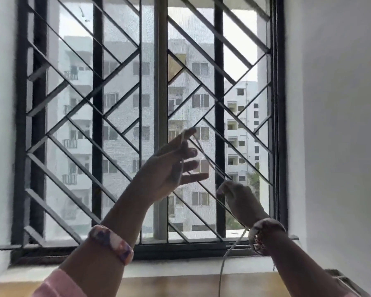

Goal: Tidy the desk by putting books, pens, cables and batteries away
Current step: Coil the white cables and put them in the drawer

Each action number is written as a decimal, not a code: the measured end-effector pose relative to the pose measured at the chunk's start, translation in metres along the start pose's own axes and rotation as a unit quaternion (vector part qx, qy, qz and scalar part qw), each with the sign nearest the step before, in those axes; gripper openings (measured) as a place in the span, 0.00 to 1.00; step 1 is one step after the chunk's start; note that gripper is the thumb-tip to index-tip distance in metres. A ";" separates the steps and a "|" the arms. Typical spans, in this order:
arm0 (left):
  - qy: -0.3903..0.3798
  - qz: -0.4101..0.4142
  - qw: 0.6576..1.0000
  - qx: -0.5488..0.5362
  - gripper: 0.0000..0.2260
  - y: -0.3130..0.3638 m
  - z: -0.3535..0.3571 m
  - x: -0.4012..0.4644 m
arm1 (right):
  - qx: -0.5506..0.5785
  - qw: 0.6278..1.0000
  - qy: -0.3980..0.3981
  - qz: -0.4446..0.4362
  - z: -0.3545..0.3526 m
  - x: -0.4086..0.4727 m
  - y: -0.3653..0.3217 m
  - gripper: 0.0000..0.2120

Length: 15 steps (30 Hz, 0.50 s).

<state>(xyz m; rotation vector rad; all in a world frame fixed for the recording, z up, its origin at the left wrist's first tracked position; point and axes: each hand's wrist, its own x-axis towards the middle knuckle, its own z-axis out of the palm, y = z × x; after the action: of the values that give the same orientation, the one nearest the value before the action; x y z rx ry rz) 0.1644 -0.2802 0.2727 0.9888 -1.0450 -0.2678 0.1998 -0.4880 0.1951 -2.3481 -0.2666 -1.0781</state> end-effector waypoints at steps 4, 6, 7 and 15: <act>0.088 -0.013 0.995 -0.034 0.15 -0.005 0.003 0.009 | -0.165 0.982 -0.091 -0.001 -0.031 -0.004 -0.004 0.10; 0.183 -0.050 0.981 -0.037 0.11 -0.013 0.004 0.018 | -0.167 0.963 -0.211 -0.011 -0.041 -0.007 -0.026 0.25; 0.203 -0.087 0.975 -0.005 0.10 -0.019 0.005 0.021 | -0.142 0.963 -0.226 -0.024 -0.045 -0.008 -0.040 0.35; -0.007 -0.192 0.924 0.330 0.06 0.000 0.038 0.016 | 0.056 0.989 -0.056 -0.127 -0.075 0.007 -0.077 0.07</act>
<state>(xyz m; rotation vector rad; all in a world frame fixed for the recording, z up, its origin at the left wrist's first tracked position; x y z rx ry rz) 0.1419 -0.3111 0.2876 1.8124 -0.9613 -0.2442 0.1267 -0.4650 0.2702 -2.3196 -0.6659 -1.0158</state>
